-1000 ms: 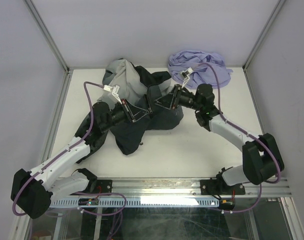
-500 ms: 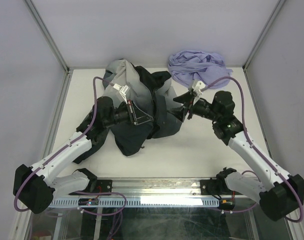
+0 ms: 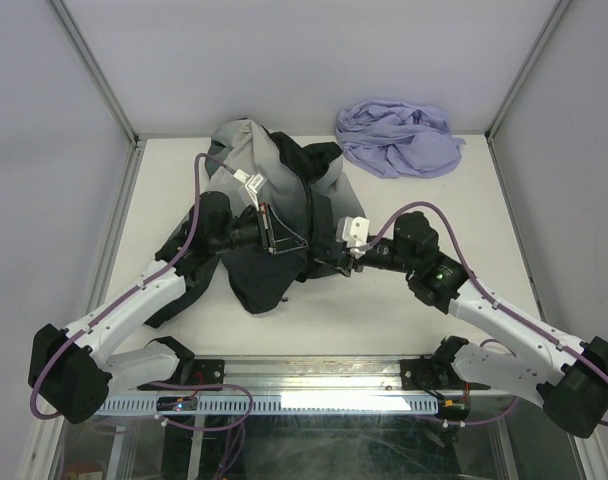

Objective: Zip up the jacket

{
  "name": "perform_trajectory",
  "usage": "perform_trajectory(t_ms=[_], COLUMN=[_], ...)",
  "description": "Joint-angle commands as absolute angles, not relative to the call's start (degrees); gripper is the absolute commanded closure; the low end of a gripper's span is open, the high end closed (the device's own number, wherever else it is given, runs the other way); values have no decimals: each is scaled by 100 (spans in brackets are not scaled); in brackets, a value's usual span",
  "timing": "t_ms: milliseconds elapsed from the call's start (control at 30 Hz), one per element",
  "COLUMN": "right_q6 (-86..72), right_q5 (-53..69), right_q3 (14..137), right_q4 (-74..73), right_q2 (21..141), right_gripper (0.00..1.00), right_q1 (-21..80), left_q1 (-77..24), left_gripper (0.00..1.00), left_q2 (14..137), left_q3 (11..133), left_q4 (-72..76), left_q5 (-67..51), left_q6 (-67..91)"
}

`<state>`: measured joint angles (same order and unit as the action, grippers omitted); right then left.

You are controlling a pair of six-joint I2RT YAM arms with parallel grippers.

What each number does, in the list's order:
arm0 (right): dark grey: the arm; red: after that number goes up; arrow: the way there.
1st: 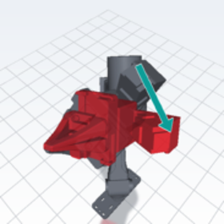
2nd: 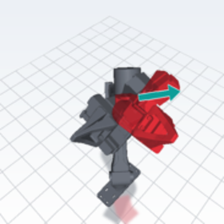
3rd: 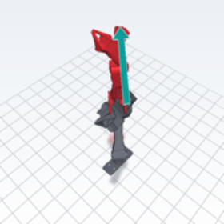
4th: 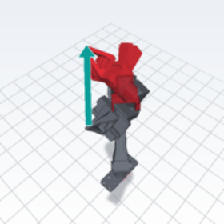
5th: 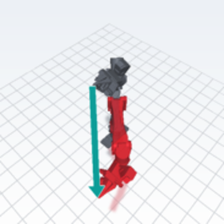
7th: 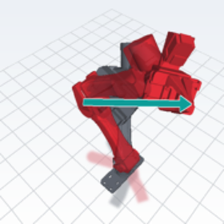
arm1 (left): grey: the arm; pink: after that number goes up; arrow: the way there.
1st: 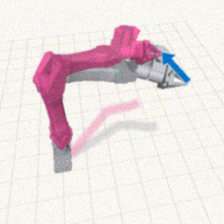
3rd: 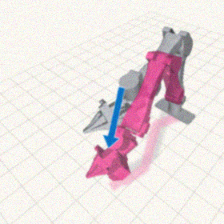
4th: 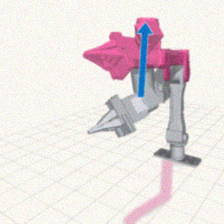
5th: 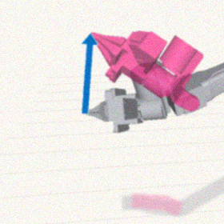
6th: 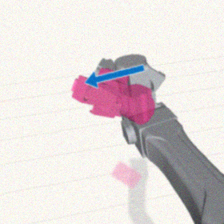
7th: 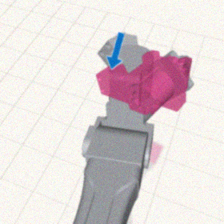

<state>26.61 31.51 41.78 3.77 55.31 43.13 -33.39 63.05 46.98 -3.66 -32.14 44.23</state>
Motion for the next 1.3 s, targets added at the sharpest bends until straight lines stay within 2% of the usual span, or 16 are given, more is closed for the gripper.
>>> perform_trajectory(t_ms=[0, 133, 367, 533, 900, 1267], right_q6=[3056, 3119, 3085, 3049, 2830, 2805], right_q5=[2796, 2649, 2457, 2550, 2727, 2796], right_q3=[4259, 4312, 4333, 4504, 4698, 4781], right_q4=[729, 777, 897, 550, 382, 275], right_q2=[5616, 5747, 5784, 5763, 5858, 6030], right_gripper=[47, 51, 65, 72, 74, 82], right_q1=[4542, 4649, 4671, 4676, 4667, 4666], left_q1=[-3375, -3375, -3375, -3371, -3370, -3375], left_gripper=[100, 100, 100, 100, 100, 100], left_q2=[6317, 6335, 6361, 6363, 6403, 6364], left_q3=[5010, 5028, 5084, 5147, 5312, 5318], left_q4=[-241, -270, -359, -647, -1178, -1253], left_q5=[-3508, -3510, -3533, -3488, -3364, -3384], left_q6=[4351, 4342, 4254, 4034, 3645, 3596])
